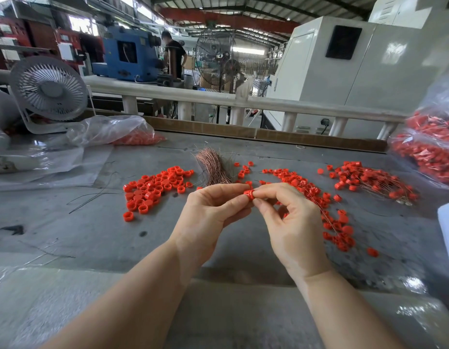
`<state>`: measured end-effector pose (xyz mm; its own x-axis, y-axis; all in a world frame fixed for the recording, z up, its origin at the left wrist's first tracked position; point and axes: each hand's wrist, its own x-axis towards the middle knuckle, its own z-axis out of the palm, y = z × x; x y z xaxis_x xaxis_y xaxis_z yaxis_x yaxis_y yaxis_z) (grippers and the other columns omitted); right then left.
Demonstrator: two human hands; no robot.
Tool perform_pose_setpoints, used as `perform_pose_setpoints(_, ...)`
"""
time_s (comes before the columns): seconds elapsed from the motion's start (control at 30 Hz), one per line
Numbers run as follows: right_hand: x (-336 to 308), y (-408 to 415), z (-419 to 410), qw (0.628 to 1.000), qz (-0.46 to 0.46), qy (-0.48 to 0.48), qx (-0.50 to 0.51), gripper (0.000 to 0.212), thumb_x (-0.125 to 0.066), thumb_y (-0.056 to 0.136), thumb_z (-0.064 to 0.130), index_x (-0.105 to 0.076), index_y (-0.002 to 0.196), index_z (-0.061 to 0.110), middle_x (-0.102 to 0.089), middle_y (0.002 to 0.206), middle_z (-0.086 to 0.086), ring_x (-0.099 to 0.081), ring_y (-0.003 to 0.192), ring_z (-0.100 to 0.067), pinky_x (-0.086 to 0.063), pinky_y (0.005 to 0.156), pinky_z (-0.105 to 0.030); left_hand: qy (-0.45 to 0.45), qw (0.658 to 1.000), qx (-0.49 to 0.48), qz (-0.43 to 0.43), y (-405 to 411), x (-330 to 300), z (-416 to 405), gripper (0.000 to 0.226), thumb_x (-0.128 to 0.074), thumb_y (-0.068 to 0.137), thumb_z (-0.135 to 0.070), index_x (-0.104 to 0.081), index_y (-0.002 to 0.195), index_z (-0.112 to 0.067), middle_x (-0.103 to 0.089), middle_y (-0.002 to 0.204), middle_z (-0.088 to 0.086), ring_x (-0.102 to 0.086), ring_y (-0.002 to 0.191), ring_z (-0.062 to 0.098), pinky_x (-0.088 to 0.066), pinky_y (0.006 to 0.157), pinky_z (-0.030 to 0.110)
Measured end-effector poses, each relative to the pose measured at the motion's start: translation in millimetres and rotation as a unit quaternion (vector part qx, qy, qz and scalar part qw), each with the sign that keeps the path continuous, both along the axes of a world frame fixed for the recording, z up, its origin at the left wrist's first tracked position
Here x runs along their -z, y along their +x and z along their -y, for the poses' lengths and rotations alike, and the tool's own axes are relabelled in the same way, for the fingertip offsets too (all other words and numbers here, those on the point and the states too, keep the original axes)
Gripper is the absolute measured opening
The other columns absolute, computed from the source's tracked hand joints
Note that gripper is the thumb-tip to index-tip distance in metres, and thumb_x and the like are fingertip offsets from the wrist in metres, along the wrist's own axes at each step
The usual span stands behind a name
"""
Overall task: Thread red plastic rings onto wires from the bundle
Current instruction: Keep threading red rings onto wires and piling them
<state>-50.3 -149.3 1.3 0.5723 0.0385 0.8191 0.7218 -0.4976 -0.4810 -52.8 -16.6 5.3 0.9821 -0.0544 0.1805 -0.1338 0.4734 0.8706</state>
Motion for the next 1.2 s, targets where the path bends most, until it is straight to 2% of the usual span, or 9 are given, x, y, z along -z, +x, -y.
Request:
perform_pose_setpoints(0.23,0.4,0.8,-0.9,1.000,0.004,0.003,0.000,0.005,-0.064,0.080,0.007,-0.068,0.080,0.010,-0.063,0.079,0.006,-0.057,0.075,-0.004,-0.041,0.069,-0.012,-0.003,1.000,0.002,0.013,-0.4,-0.4,-0.7,0.016,-0.068,0.059,-0.010,-0.076,0.071,-0.015,-0.073,0.074,0.006,-0.069,0.071,0.011,-0.055,0.066,0.020)
perform_pose_setpoints(0.4,0.6,0.3,0.0,1.000,0.010,-0.010,-0.008,0.006,-0.062,0.081,0.003,-0.066,0.079,0.006,-0.062,0.079,0.003,-0.057,0.075,-0.009,-0.046,0.070,-0.020,0.000,1.000,0.007,0.001,-1.2,0.3,-0.8,0.015,-0.067,0.060,-0.008,-0.074,0.074,-0.009,-0.072,0.074,0.008,-0.069,0.068,0.013,-0.055,0.063,0.020)
perform_pose_setpoints(0.53,0.4,0.3,0.1,0.999,0.008,-0.031,-0.007,0.006,-0.061,0.081,0.002,-0.065,0.078,0.005,-0.061,0.078,0.001,-0.056,0.075,-0.011,-0.044,0.071,-0.020,0.013,1.000,-0.004,-0.003,-0.7,0.3,-1.7,0.020,-0.067,0.059,-0.007,-0.069,0.079,-0.005,-0.072,0.070,0.008,-0.069,0.065,0.014,-0.055,0.062,0.021)
perform_pose_setpoints(0.8,1.1,-1.3,-1.3,1.000,0.002,-0.026,-0.009,0.006,-0.060,0.081,0.004,-0.066,0.081,0.006,-0.067,0.086,0.000,-0.062,0.086,-0.016,-0.050,0.078,-0.028,0.036,0.999,-0.008,0.010,-2.6,0.3,-1.9,0.013,-0.068,0.060,-0.008,-0.074,0.071,-0.011,-0.072,0.073,0.008,-0.069,0.066,0.014,-0.056,0.063,0.021)
perform_pose_setpoints(1.03,0.7,-2.7,-2.1,1.000,-0.013,0.010,-0.010,0.007,-0.062,0.081,0.010,-0.069,0.083,0.010,-0.066,0.081,0.004,-0.063,0.080,-0.014,-0.051,0.073,-0.028,0.038,0.999,-0.006,0.011,-2.5,-0.7,-2.3,0.012,-0.069,0.059,-0.011,-0.074,0.070,-0.012,-0.072,0.070,0.008,-0.068,0.065,0.013,-0.055,0.062,0.020)
perform_pose_setpoints(1.2,0.9,-2.7,-2.7,1.000,-0.008,-0.003,-0.007,0.009,-0.061,0.081,0.008,-0.069,0.084,0.010,-0.064,0.081,0.008,-0.060,0.077,-0.010,-0.050,0.073,-0.026,0.052,0.998,-0.015,0.015,-4.0,-0.8,-2.5,0.011,-0.070,0.058,-0.012,-0.076,0.067,-0.015,-0.071,0.067,0.005,-0.068,0.062,0.012,-0.054,0.060,0.019)
